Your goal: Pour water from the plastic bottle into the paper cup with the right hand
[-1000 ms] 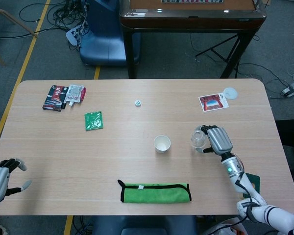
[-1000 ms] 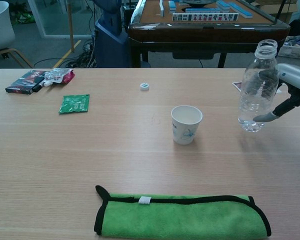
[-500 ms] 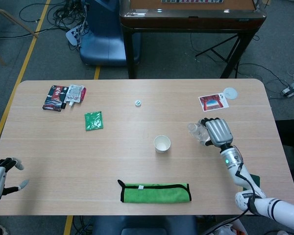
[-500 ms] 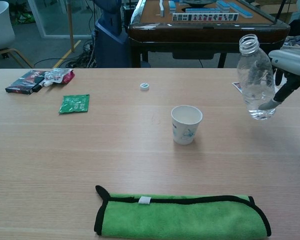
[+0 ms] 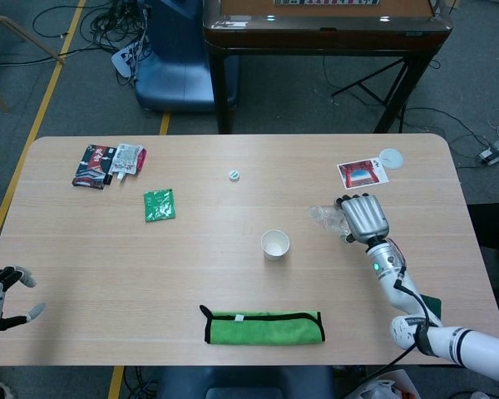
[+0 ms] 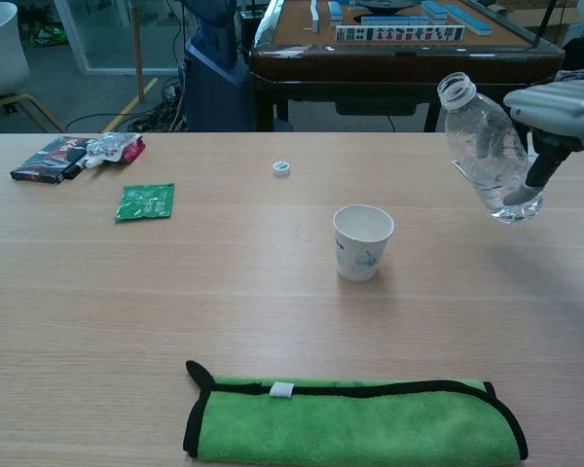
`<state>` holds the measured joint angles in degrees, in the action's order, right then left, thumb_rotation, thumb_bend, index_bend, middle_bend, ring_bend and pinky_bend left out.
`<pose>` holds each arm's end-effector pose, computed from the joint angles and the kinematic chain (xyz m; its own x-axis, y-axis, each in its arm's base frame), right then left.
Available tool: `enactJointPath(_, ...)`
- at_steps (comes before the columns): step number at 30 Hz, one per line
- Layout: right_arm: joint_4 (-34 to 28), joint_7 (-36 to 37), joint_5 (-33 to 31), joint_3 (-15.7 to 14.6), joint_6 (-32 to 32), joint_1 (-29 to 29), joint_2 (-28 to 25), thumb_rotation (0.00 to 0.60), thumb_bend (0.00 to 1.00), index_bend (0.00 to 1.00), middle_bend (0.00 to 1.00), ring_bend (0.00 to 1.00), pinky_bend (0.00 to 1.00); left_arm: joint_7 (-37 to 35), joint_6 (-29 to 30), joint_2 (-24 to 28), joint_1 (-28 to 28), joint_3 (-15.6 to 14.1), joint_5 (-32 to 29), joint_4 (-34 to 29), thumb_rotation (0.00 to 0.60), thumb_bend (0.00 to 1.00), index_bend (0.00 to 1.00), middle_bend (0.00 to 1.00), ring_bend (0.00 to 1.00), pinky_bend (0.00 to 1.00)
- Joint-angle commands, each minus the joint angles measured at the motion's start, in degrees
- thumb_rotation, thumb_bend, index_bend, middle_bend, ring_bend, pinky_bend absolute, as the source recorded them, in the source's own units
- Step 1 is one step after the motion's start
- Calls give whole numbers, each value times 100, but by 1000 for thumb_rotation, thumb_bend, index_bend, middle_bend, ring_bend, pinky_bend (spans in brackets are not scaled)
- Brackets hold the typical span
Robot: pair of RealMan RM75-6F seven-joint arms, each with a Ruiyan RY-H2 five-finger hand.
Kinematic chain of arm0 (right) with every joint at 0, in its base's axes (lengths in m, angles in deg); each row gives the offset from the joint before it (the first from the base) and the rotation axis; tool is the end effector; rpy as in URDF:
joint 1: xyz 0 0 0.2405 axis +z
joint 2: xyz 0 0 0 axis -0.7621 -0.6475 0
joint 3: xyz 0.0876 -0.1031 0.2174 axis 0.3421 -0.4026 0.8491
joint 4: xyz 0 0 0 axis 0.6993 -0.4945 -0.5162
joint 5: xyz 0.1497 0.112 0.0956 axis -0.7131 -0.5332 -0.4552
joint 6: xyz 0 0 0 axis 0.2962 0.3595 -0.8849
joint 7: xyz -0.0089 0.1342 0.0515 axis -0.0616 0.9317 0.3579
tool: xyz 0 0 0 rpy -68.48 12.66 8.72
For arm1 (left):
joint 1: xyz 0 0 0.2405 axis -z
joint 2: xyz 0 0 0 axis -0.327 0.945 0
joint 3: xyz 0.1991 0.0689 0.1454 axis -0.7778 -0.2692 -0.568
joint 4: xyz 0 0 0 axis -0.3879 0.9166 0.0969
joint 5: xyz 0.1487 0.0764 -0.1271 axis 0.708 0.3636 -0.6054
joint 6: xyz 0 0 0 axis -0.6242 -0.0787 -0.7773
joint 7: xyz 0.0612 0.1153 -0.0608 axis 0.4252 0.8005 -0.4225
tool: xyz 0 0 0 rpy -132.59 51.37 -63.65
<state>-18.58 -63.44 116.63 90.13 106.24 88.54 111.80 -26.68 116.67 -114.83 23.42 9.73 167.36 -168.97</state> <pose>-0.2073 -0.3673 0.0480 0.6193 -0.1985 0.7596 -0.7843 -0.2017 0.5867 -0.3108 0.1777 0.1801 0.4257 0.0131 0.9047 0.9034 0.0497 -0.4258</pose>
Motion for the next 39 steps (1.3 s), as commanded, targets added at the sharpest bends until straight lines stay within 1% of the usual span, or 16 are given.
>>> enactJointPath(1,-144,-372,-245,-58,-15,153,-62,600,110,544,576,448,453,-19,-3,10,-1,7,-13,0,600,111,512,391,365,555)
enactJointPath(14,-380,-1487,-1045,-250,162,591,-29,600,113,546,576,448,453,-135,29,78,-25,36,-38,-13,600,111,512,391,365,555)
enactJointPath(28,-647,-2691,-1883,-474,502,1120,0,600,118,553,580,456,453,-239,48,142,-45,67,-72,-33,600,111,512,391,365,555)
enactJointPath(33,-769,-2946,-2137,-488,615,1286,-3,600,118,553,580,456,453,-266,73,161,-56,78,-74,-37,600,111,517,391,365,556)
enactJointPath(39,-829,-3320,-2407,-579,738,1497,25,600,119,553,580,456,453,-272,68,175,-61,84,-91,-44,600,111,532,391,365,555)
